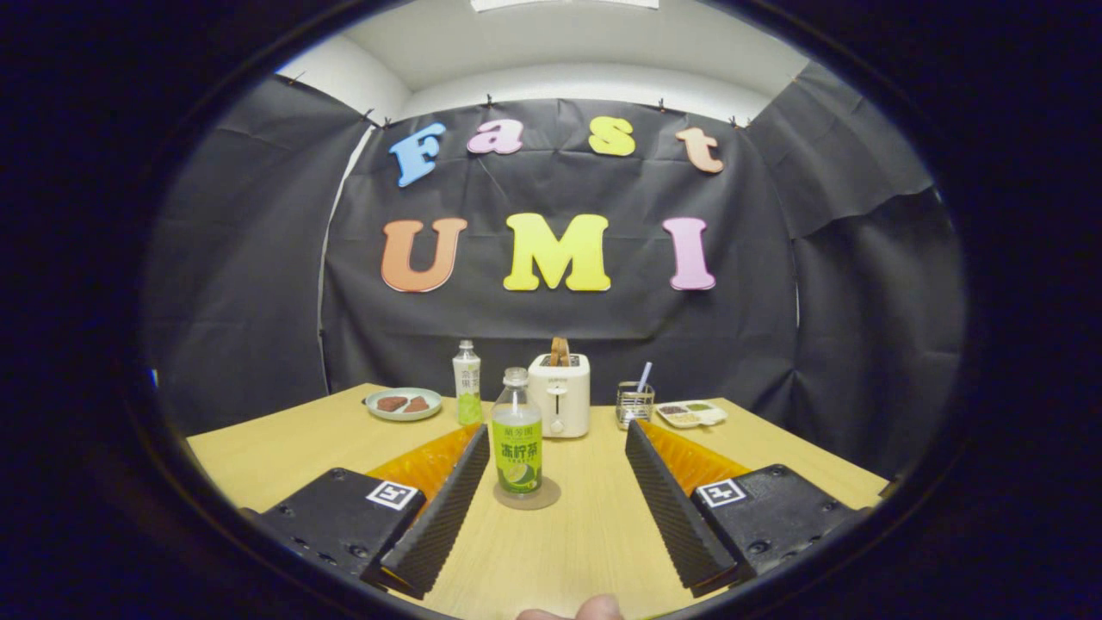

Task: Take the bottle from table, then pour the juice into the cup, finally place the bottle on the coaster

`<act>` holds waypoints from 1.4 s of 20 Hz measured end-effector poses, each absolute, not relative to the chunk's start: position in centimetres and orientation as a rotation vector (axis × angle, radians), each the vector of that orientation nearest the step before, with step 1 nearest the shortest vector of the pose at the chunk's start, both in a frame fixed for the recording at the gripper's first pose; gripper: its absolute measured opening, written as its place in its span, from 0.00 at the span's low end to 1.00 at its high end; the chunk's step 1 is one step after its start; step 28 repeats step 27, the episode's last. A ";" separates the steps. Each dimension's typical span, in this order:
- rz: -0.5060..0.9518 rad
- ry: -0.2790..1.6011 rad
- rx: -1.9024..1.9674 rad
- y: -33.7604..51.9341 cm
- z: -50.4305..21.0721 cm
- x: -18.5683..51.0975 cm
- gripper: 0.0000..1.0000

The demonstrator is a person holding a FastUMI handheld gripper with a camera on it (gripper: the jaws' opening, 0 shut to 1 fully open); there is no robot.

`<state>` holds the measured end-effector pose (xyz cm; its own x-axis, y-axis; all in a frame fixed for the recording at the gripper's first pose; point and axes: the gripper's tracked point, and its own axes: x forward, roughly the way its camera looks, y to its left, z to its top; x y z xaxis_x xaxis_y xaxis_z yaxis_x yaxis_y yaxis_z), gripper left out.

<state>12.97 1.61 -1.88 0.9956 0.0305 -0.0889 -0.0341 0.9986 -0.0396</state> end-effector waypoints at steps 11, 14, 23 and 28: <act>0.002 0.060 -0.062 2.1 -1.0 5.5 1.00; -0.006 0.047 -0.098 2.5 -0.5 4.2 1.00; 0.009 0.038 -0.085 3.2 0.2 2.3 1.00; -0.007 0.036 -0.085 2.8 0.2 1.7 1.00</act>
